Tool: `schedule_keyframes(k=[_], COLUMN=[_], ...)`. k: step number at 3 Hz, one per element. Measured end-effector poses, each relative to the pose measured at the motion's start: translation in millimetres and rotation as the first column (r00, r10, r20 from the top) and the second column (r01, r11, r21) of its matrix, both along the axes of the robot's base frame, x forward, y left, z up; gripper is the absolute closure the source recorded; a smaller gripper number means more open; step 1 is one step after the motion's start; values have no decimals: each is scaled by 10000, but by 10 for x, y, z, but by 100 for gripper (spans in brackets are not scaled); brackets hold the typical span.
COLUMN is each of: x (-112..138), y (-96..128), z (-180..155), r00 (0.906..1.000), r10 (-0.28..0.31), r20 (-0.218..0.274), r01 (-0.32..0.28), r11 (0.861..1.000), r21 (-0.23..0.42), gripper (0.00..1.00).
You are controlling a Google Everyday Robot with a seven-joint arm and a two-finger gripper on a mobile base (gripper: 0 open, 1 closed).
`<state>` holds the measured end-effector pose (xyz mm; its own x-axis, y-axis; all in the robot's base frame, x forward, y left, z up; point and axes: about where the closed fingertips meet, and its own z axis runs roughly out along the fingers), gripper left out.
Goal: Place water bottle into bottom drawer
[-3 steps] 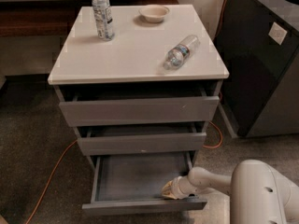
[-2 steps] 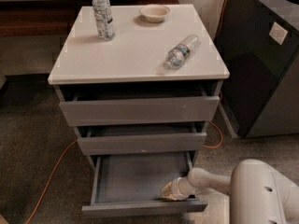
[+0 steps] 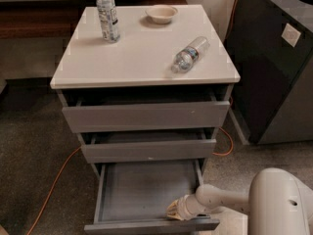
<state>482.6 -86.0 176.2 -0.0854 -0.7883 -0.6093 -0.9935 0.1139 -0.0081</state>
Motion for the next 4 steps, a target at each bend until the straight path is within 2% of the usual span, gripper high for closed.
schedule_keyframes(k=[1,2,3,4], x=[-190,-242,-230,-223], y=[74,130,242,383], z=[60,193,566,1054], r00=[9999,9997,9961,9842], r10=[107,251,641,1086], r20=[-85,32,609,1399], r01=[-106,-252,-645,-1088], r11=[9999,9996,9979,9940], r21=[66,87,45,-61], gripper=[100,100,100,100])
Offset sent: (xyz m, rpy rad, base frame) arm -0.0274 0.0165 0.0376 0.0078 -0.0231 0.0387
